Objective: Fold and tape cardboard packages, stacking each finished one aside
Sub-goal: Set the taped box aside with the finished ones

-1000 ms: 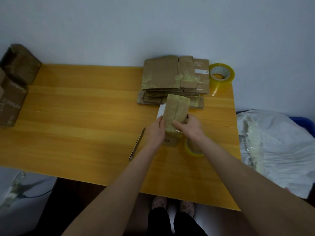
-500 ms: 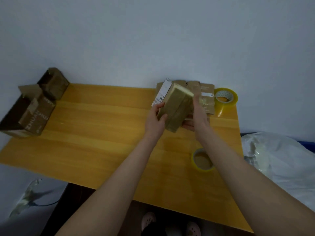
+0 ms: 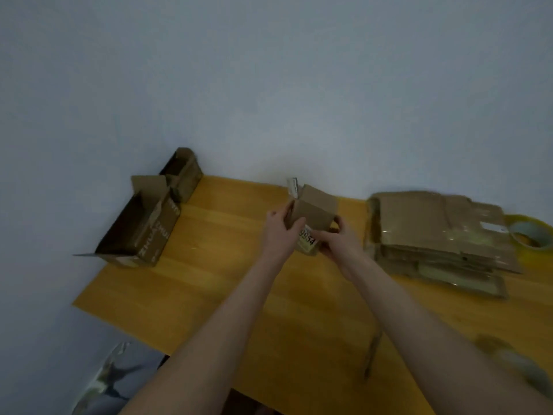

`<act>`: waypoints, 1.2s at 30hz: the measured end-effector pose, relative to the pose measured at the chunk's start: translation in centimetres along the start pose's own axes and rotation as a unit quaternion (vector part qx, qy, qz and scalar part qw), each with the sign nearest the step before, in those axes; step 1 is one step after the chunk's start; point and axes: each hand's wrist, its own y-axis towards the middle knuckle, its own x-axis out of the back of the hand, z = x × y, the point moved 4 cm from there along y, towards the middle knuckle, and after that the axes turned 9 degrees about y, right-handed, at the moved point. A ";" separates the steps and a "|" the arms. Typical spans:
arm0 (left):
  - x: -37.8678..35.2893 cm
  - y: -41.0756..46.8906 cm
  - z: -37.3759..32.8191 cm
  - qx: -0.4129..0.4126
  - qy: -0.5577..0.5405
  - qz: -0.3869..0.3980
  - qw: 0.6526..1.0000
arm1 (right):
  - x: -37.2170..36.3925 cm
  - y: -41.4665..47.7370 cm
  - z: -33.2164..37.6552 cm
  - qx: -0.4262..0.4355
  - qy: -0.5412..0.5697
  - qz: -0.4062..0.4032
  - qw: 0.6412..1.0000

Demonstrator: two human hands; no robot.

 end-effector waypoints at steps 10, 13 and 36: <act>11.3 9.4 10.6 0.068 -0.050 -0.003 0.996 | -15.9 9.0 -4.2 -0.024 -0.035 -0.073 0.996; 13.2 11.3 12.6 0.086 -0.056 -0.018 0.995 | -19.2 11.6 -5.4 -0.042 -0.038 -0.060 0.997; 19.5 28.3 26.6 0.213 -0.127 -0.006 0.969 | -33.0 30.0 -10.6 0.028 -0.203 -0.129 0.970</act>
